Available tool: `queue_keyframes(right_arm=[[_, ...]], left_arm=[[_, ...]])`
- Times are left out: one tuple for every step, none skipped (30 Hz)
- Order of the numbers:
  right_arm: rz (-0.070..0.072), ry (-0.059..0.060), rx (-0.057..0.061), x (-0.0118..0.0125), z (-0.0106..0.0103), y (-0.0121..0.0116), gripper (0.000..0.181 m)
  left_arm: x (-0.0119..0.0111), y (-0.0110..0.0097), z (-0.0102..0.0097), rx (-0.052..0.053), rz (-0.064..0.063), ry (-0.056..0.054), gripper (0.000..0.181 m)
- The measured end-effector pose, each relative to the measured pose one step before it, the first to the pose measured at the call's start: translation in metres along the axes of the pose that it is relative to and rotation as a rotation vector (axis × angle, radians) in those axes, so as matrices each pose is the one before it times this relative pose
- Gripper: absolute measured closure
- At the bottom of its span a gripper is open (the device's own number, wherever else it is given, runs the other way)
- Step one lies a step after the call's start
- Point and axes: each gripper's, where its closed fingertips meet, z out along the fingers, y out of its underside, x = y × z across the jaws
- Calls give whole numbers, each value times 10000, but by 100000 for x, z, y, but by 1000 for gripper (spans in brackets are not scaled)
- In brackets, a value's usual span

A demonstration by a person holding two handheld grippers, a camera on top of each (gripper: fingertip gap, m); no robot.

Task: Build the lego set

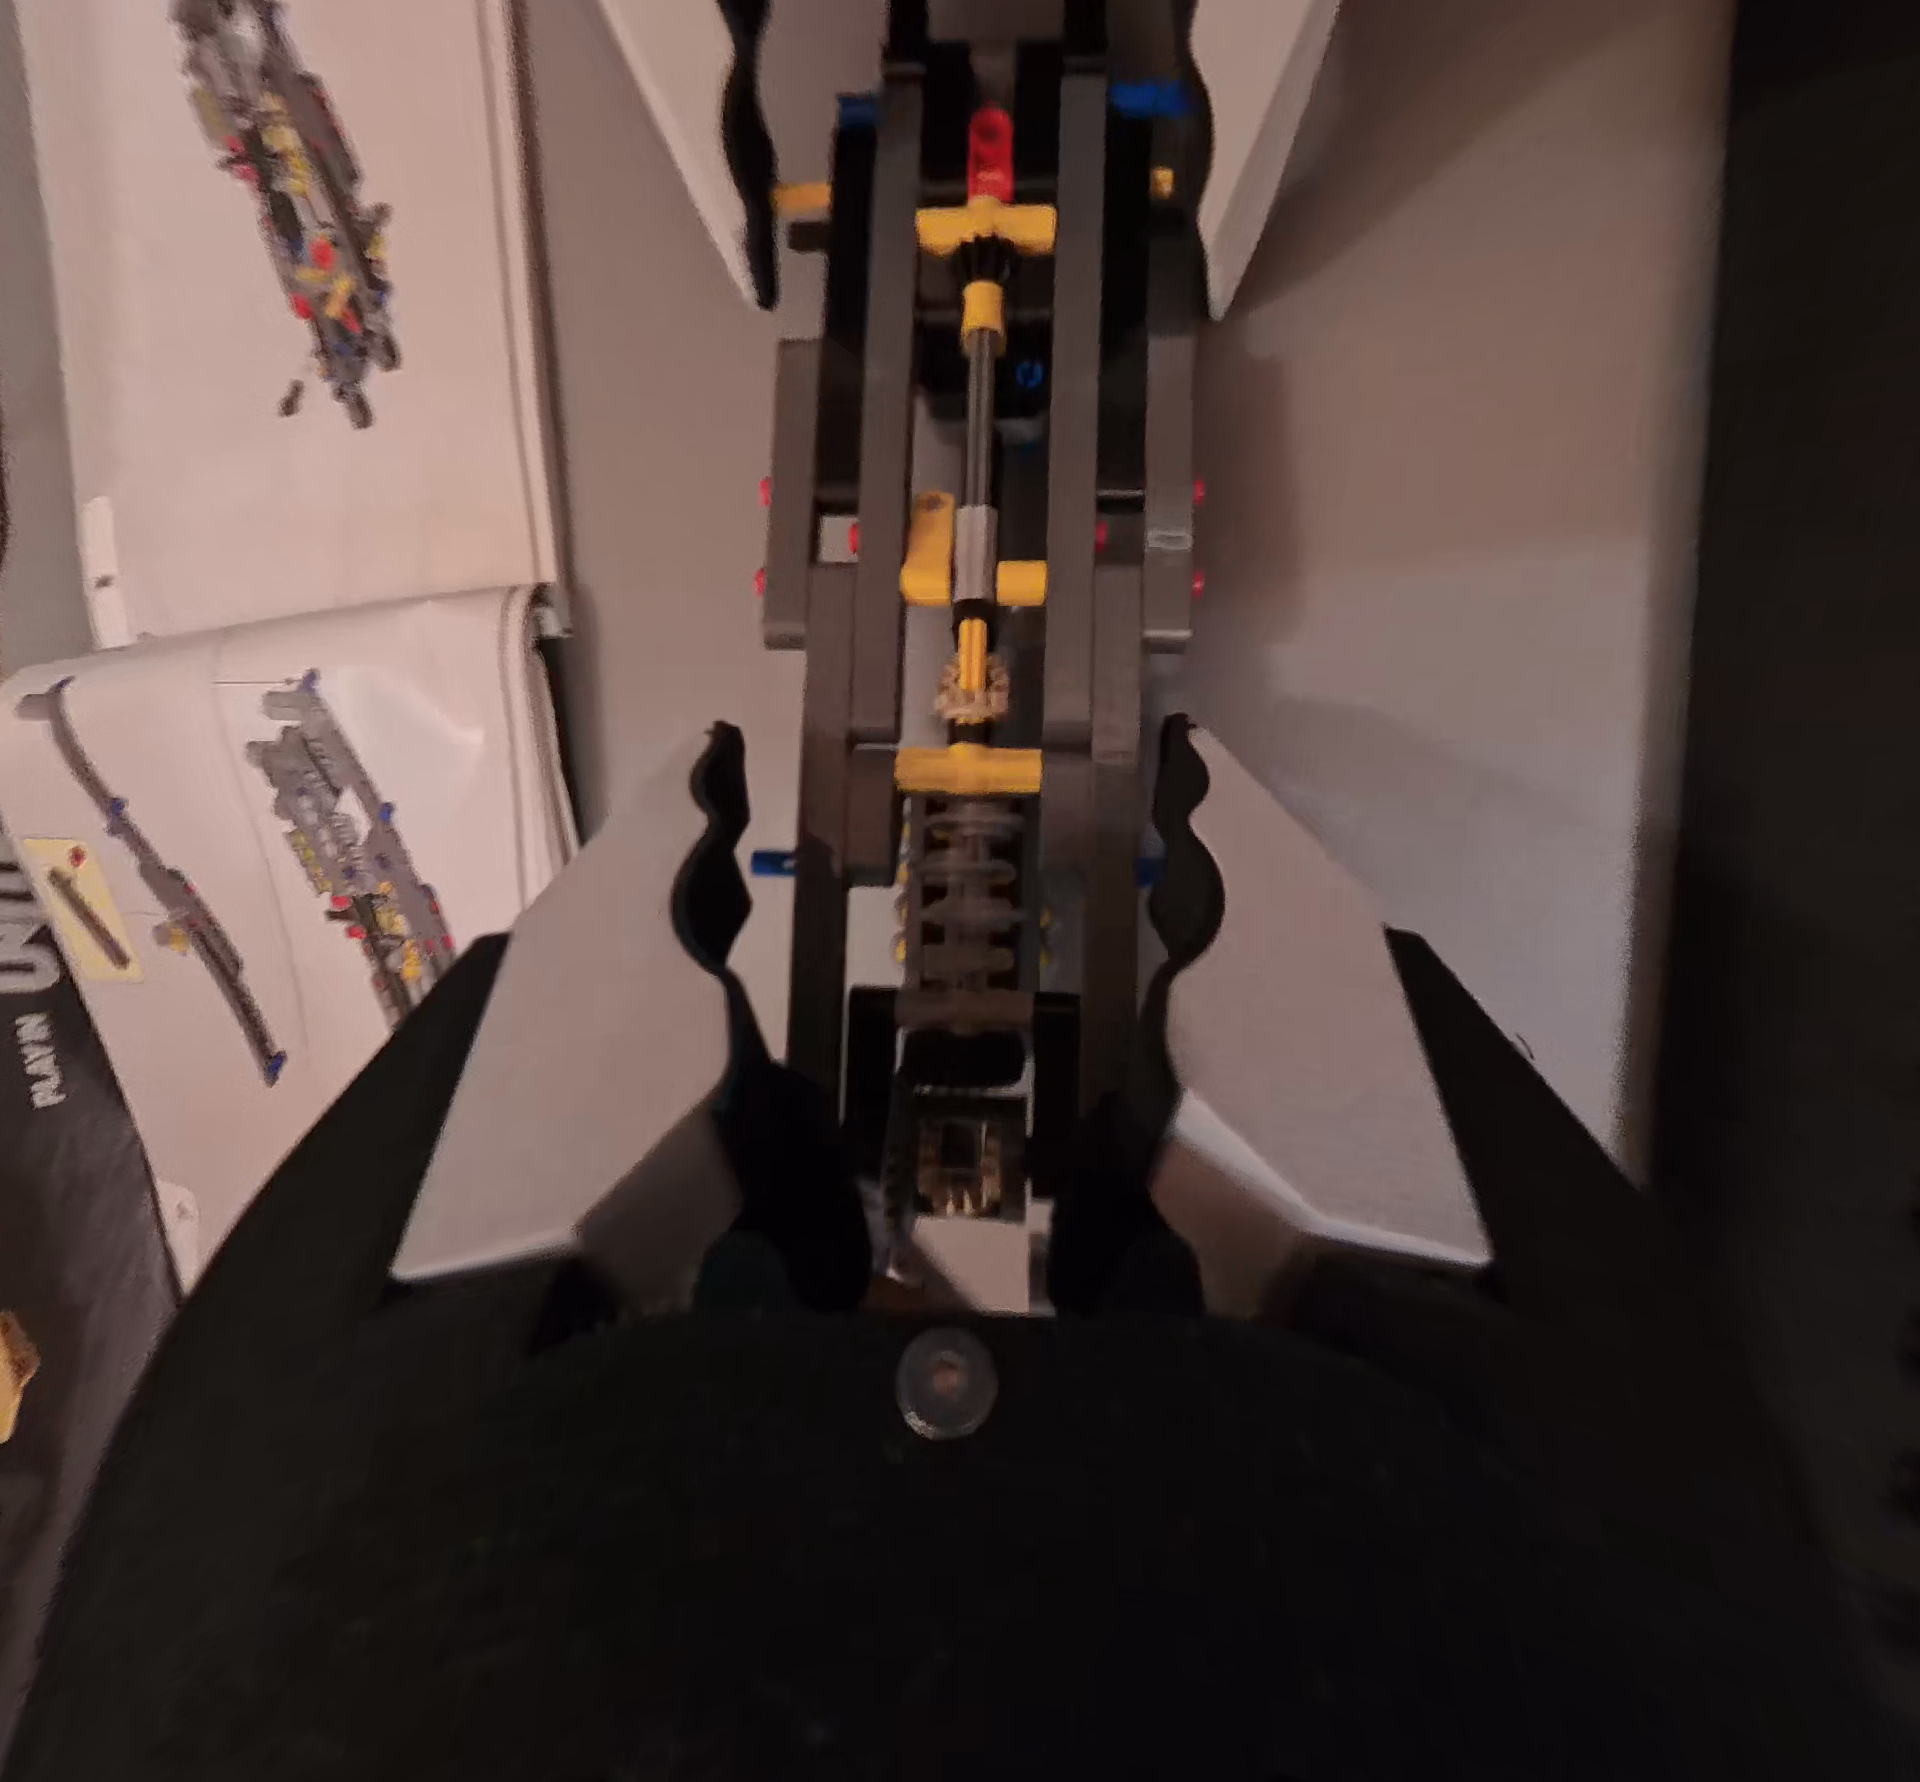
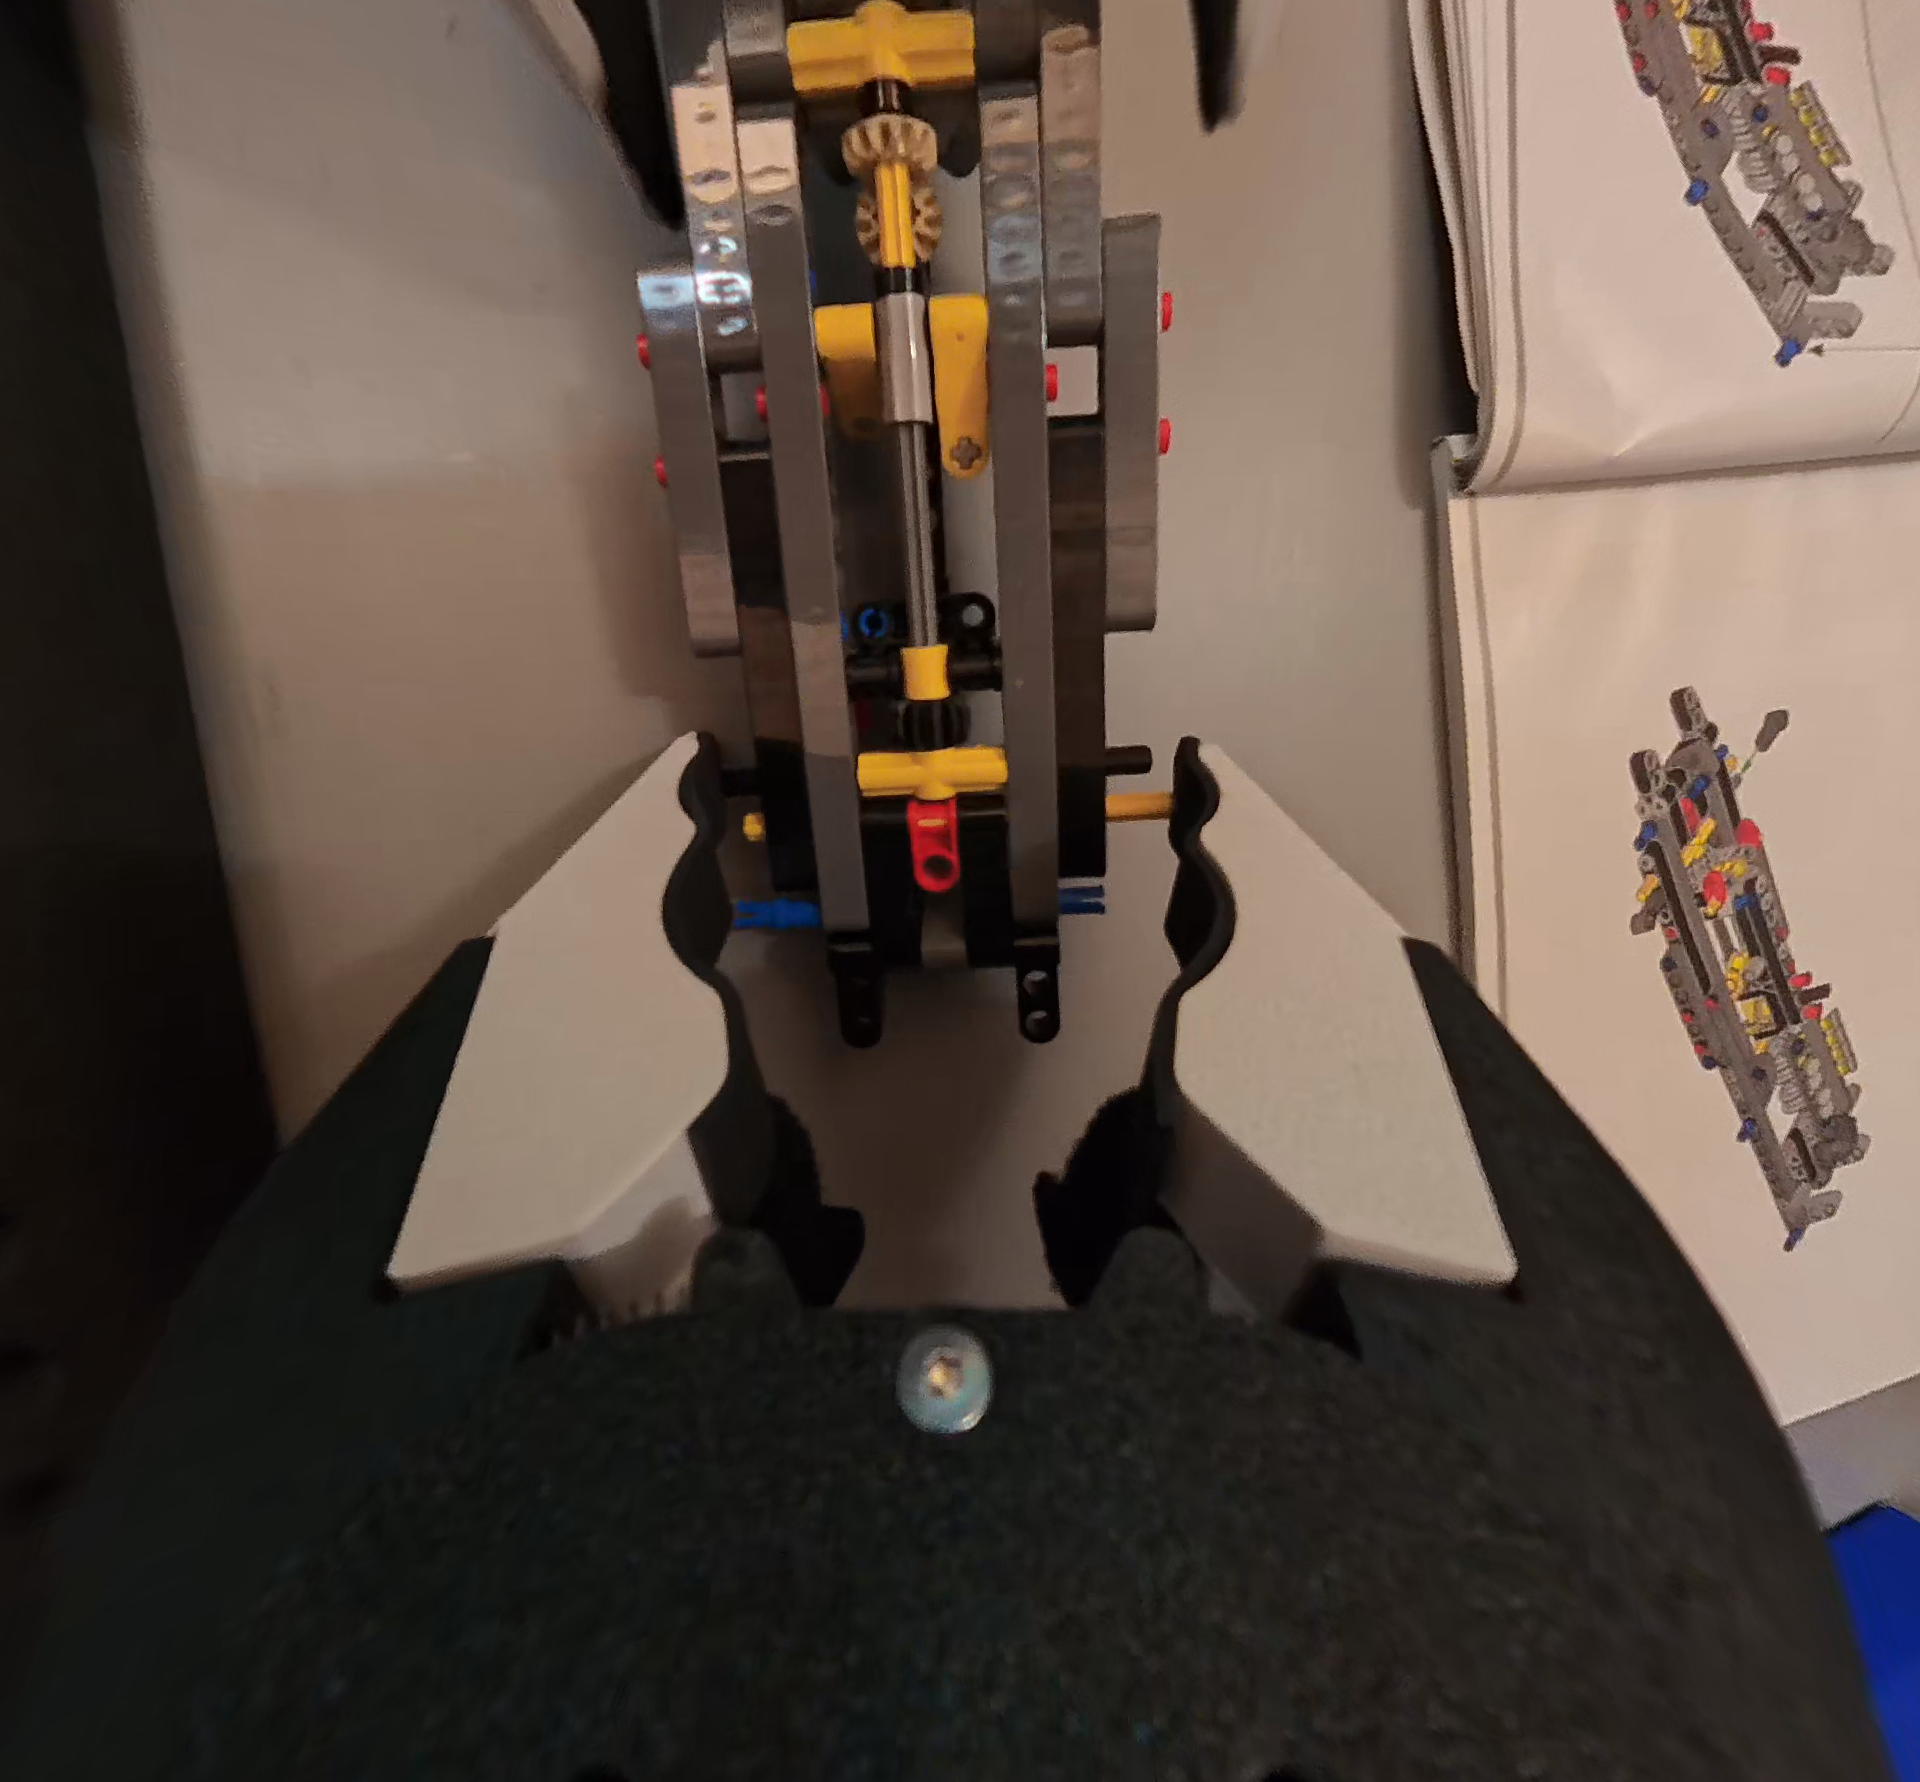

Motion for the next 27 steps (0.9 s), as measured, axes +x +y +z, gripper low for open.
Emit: queue_keyframes(right_arm=[[16, 0, 14, 7, 15, -132, 97], [-76, -18, 76, -65, -23, -246, 98], [-52, 58, -56, 36, -63, -69, 97], [-17, 32, -39, 54, -56, -26, 98], [56, -43, 71, 3, -20, -117, 99], [44, -24, 93, 17, 24, -103, 99], [-24, -21, -30, -63, 55, 50, 100], [-46, 19, -33, 8, -13, 4, 101], [19, 4, 109, 64, -100, -116, 101], [238, -101, 170, 114, -245, -158, 100], [267, 54, 216, 291, -511, -286, 100], [212, 361, 312, 559, -813, -430, 100], [64, 354, 507, 457, -1091, -675, 98], [96, 343, 583, 477, -1282, -702, 92], [314, 424, 544, 739, -1371, -479, 94], [523, 344, 463, 778, -1266, -169, 100], [579, 139, 410, 529, -1026, 77, 100], [706, 339, 387, 844, -843, 284, 102], [755, 23, 504, 373, -678, 260, 101], [831, -337, 667, -247, -512, 92, 99], [911, -171, 759, -28, -339, -19, 99], [660, -499, 893, -523, -214, -145, 98], [516, -822, 1200, -1158, -191, -540, 98], [716, -510, 1292, -863, -96, -910, 97], [761, -177, 891, -450, 179, -733, 91], [923, -1, 601, -324, 471, -486, 93], [934, -37, 415, -404, 838, -167, 98]], left_arm=[[347, -84, 428, -60, 82, 206, 110], [211, -157, 329, -8, 23, 101, 113], [-155, -86, 85, -34, -75, -48, 117], [-100, 52, -15, -31, -109, 47, 118], [-35, 101, -28, 24, -20, 23, 118], [-21, 69, -35, -7, -2, -12, 118], [23, 9, -13, -26, 42, -33, 118], [20, 5, 0, -24, -17, -17, 118], [-24, -7, -74, 41, -96, 26, 118], [-129, -60, -91, 110, -146, -30, 118], [-318, 36, -86, 48, -51, -225, 117], [-498, 31, -130, 38, -104, -347, 116], [-151, -292, -272, 278, -121, -119, 116], [164, -327, -329, 272, -148, 63, 116], [-5, -158, -213, 135, -84, -102, 116], [-248, -75, -127, 79, 15, -299, 116], [-245, -58, -114, 92, -40, -285, 116], [-95, -158, -142, 173, -134, -129, 116], [-207, -334, -197, 281, -199, -162, 116], [-441, -556, -282, 435, -257, -298, 116], [-427, -685, -339, 495, -345, -230, 116], [-388, -772, -384, 502, -391, -168, 116], [-559, -930, -382, 539, -428, -277, 116], [-771, -1044, -350, 552, -468, -436, 116], [-671, -1183, -284, 587, -470, -447, 115], [-223, -1230, -186, 602, -432, -259, 116], [36, -1083, -60, 478, -275, -197, 116]])
